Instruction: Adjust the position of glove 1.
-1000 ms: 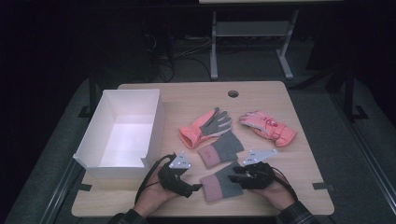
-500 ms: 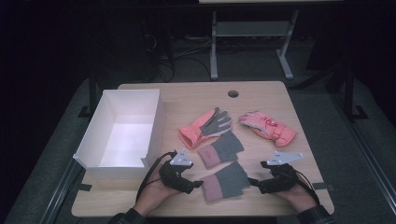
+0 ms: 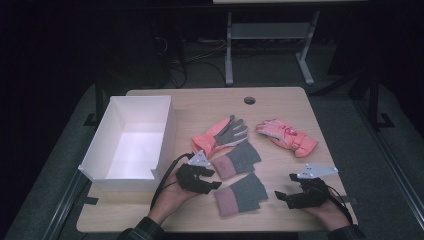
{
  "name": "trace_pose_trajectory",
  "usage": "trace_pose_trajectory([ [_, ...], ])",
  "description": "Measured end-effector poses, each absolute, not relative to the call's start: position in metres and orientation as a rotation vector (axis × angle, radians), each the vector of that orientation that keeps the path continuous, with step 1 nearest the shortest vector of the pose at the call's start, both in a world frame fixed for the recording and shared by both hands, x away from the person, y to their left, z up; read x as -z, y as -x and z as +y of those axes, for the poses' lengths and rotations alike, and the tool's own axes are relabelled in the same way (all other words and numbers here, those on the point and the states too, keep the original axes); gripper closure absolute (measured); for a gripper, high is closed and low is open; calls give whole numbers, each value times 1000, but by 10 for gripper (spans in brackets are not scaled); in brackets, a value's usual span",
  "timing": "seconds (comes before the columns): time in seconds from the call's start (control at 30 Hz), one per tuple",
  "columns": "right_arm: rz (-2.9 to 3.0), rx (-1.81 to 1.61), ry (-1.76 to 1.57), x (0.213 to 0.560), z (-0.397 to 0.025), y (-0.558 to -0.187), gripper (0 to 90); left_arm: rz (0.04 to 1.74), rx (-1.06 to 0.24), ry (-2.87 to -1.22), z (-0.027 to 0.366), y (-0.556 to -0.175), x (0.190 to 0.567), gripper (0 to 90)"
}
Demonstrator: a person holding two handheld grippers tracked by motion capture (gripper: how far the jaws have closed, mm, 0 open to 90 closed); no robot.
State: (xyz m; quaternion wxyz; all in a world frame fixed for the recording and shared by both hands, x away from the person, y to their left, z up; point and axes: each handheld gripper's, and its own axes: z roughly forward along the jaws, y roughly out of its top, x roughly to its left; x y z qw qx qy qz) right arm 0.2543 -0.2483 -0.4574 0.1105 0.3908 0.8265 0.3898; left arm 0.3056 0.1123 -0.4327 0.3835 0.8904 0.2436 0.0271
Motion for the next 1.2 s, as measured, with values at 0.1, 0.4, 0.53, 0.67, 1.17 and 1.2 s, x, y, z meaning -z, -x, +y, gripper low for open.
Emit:
trace_pose_trajectory([
  [0.1,2429,-1146,-1144,457,-248,-254,141,617,-66,-2268,108,-311,429,533],
  [0.4,2435,-1142,-1139,457,-246,-255,141,587,-92,-2289,96,-331,423,650],
  [0.53,2434,-1146,-1142,457,-246,-255,141,574,-97,-2284,88,-343,421,673],
  [0.67,2438,-1145,-1131,457,-245,-255,141,536,-114,-2307,76,-357,421,673],
  [1.17,2440,-1148,-1135,458,-246,-255,141,519,-107,-2356,42,-391,446,655],
  [1.2,2436,-1148,-1142,458,-247,-255,141,518,-106,-2369,40,-392,450,656],
])
